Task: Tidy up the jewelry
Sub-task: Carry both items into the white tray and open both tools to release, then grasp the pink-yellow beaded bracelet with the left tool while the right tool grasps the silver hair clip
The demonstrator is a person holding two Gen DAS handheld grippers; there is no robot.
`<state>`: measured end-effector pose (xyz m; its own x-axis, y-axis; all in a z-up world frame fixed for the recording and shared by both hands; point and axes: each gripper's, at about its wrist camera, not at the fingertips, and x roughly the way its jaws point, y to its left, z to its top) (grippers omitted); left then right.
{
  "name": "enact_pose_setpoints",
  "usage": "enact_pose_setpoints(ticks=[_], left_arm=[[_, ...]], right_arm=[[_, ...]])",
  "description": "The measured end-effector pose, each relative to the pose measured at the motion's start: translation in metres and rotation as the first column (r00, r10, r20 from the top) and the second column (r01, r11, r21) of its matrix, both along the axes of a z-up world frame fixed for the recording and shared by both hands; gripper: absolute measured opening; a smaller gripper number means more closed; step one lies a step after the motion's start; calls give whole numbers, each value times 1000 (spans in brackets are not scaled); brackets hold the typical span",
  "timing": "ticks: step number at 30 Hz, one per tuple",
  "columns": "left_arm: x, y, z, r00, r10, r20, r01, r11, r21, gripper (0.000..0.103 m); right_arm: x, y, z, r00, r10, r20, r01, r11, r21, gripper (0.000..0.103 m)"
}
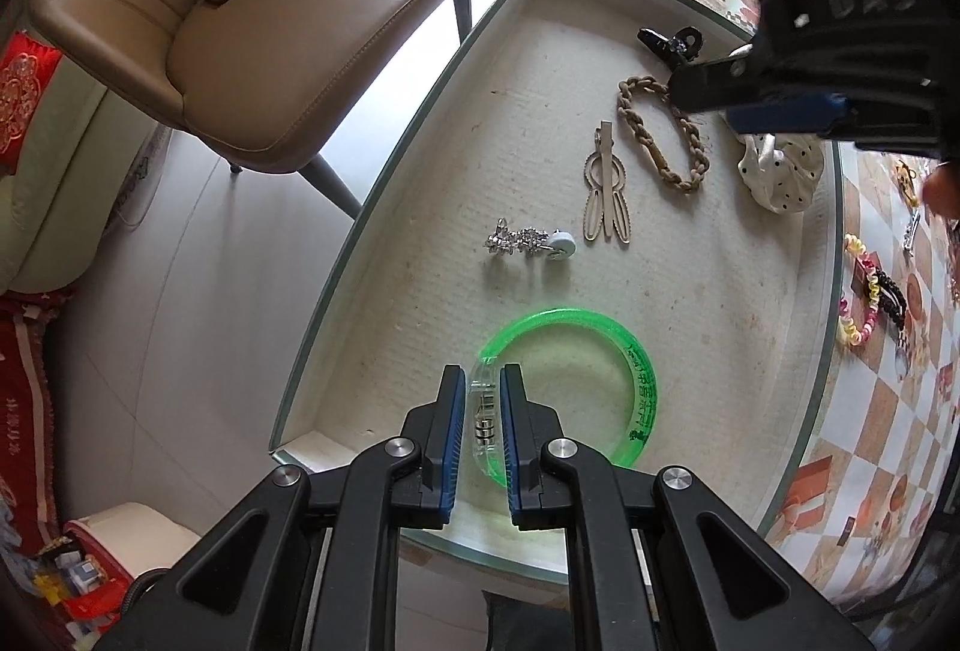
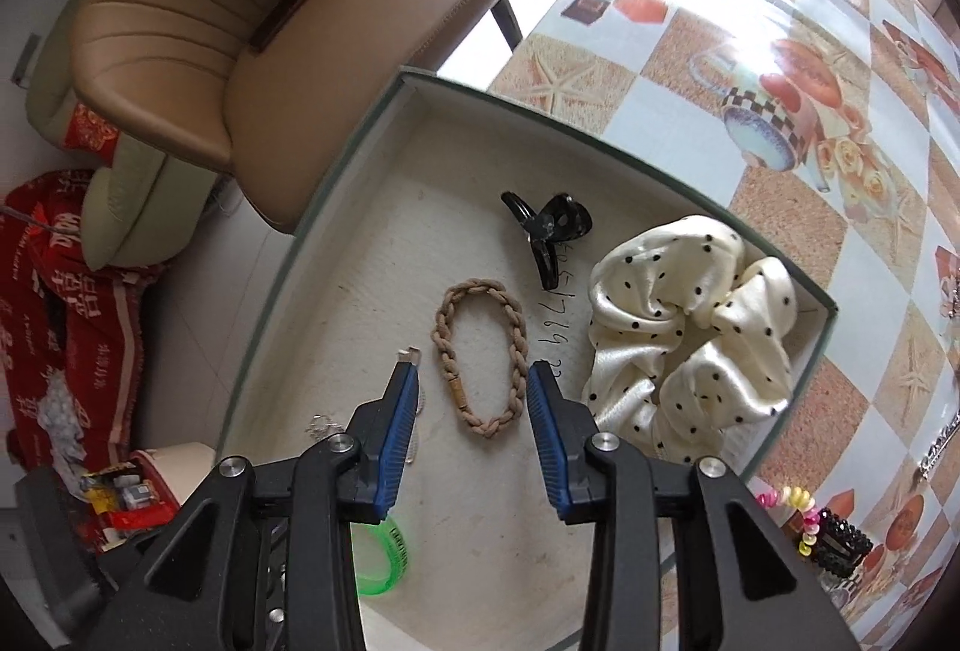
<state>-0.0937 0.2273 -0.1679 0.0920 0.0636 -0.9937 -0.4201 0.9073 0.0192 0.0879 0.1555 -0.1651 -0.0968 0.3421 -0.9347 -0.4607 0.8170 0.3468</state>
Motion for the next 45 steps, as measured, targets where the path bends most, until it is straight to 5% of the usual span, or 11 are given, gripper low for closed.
enact_pose_setpoints(ticks=[1, 2, 3, 12, 15, 18, 22, 25, 37, 45], left_arm=[[0, -1, 2, 1000, 1, -1, -1, 1000, 10, 67], [-1, 0, 6, 1000, 11, 7, -12, 1000, 25, 95], [-2, 0, 11, 999, 20, 25, -21, 999, 48, 97], [8, -10, 33, 999, -20, 37, 16, 996, 88, 100], [15, -20, 42, 997, -59, 44, 54, 993, 110, 103], [25, -31, 46, 994, -98, 49, 92, 990, 109, 103], [39, -47, 55, 985, -158, 63, 150, 982, 115, 103], [50, -66, 60, 976, -203, 74, 194, 975, 108, 103], [85, -140, 68, 924, -365, 110, 361, 931, 59, 103], [95, -183, 49, 908, -412, 83, 414, 910, -6, 103]], right_arm=[[0, -2, 4, 1000, -7, 1, 7, 1000, 9, 41], [-1, -5, 8, 1000, -13, 2, 13, 1000, 20, 41], [-1, -6, 11, 1000, -17, 3, 16, 1000, 26, 41], [-9, -40, 43, 997, -77, 13, 76, 994, 83, 48], [-10, -56, 52, 993, -114, 16, 112, 989, 93, 59], [-8, -81, 60, 986, -165, 24, 162, 982, 97, 81], [-8, -124, 65, 966, -256, 28, 254, 964, 80, 86], [-10, -157, 65, 945, -325, 36, 322, 944, 72, 103], [-17, -294, 38, 831, -555, 8, 554, 829, -74, 103], [-14, -330, 27, 808, -590, 3, 587, 804, -96, 103]])
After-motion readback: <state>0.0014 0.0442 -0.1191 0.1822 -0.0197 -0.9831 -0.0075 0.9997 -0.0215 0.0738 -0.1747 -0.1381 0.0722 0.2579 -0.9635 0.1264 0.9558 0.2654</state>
